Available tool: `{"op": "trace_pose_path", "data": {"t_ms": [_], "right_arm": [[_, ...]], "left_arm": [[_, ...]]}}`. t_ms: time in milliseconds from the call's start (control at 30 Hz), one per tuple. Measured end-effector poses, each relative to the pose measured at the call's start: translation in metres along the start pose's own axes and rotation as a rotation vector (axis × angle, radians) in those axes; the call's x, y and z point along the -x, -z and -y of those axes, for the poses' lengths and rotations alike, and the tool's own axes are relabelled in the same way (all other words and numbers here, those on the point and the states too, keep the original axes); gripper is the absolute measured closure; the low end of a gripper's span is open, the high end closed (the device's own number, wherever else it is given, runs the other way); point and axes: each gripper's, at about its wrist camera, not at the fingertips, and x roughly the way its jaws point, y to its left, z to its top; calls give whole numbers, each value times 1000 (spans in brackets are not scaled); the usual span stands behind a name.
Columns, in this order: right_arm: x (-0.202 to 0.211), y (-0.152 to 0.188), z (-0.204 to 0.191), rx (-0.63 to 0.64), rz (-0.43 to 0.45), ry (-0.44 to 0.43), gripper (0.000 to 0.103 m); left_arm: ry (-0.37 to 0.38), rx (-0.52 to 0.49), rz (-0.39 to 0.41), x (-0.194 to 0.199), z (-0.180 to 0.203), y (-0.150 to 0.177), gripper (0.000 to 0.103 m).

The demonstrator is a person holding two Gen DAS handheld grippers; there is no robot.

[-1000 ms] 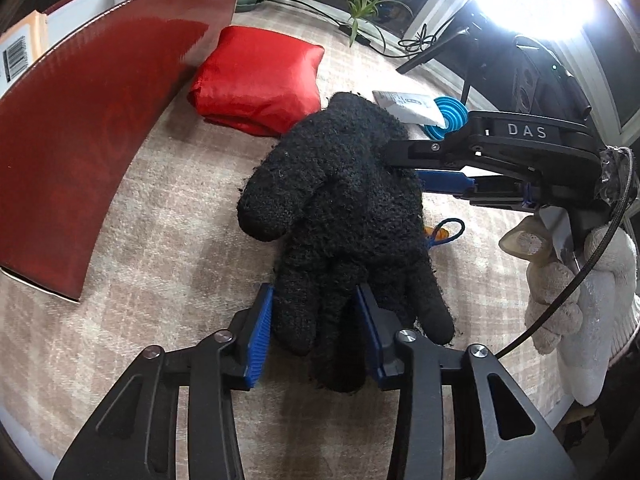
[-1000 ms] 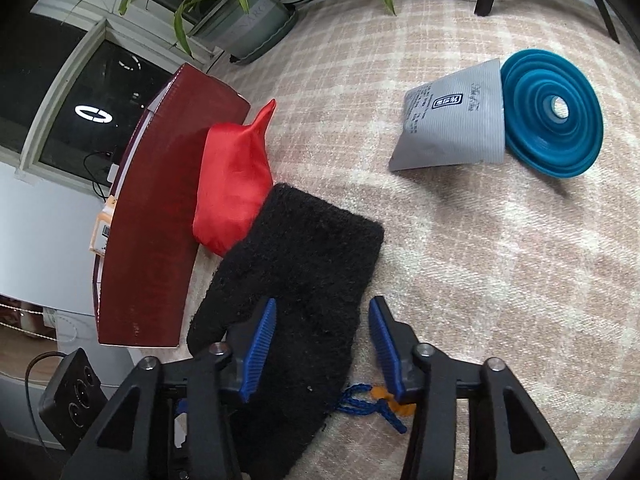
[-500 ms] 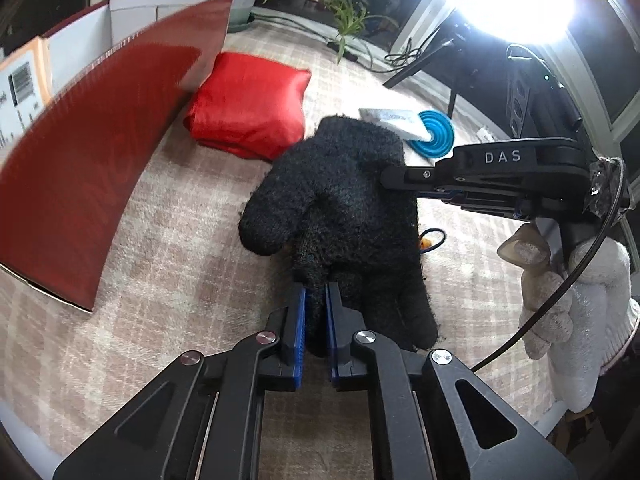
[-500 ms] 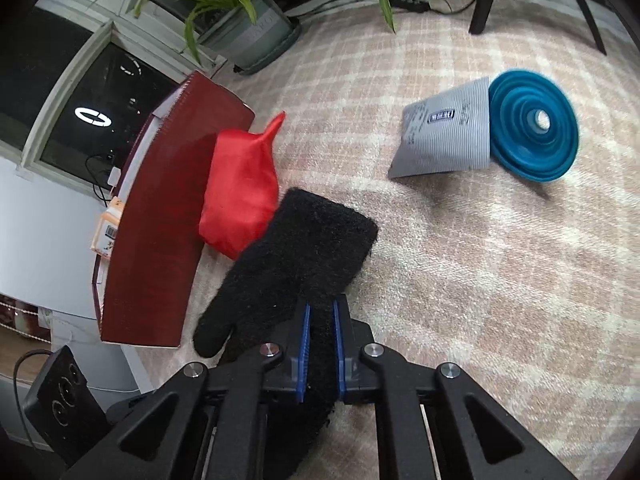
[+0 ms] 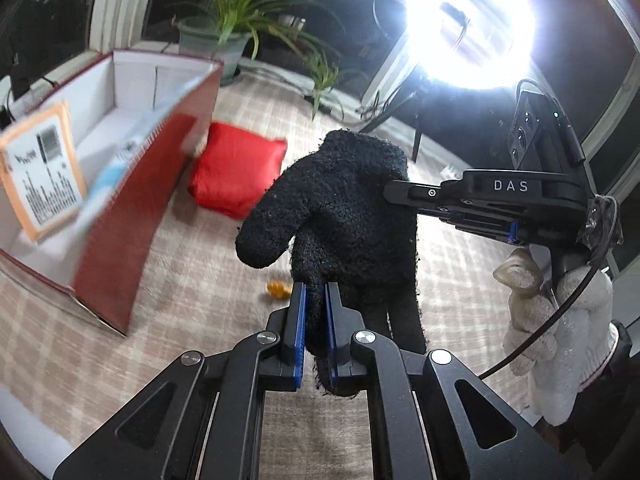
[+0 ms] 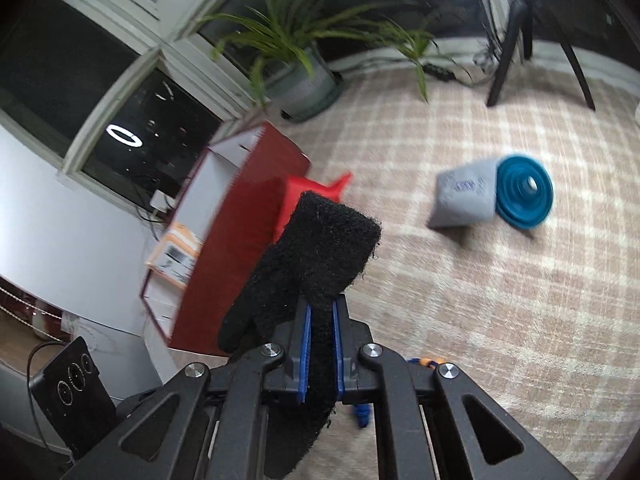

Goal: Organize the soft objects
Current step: 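Close both grippers on the black glove and lift it, then carry the glove over the red box and open both grippers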

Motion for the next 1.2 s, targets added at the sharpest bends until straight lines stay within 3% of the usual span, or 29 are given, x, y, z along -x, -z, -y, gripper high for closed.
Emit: {"op": "trace_pose_path", "data": {"t_ms": [267, 600, 900, 1200], "right_arm": [[10, -14, -60, 64, 60, -56, 94], [-21, -40, -127, 130, 74, -78, 94], [-71, -74, -160, 131, 58, -28, 94], [-113, -93, -166, 121, 26, 27, 94]], "left_arm": [[8, 6, 96, 40, -17, -17, 96], [-42, 33, 183, 74, -69, -39, 96], [-91, 36, 181, 61, -113, -72, 96], [-125, 50, 141, 42, -145, -88, 96]]}}
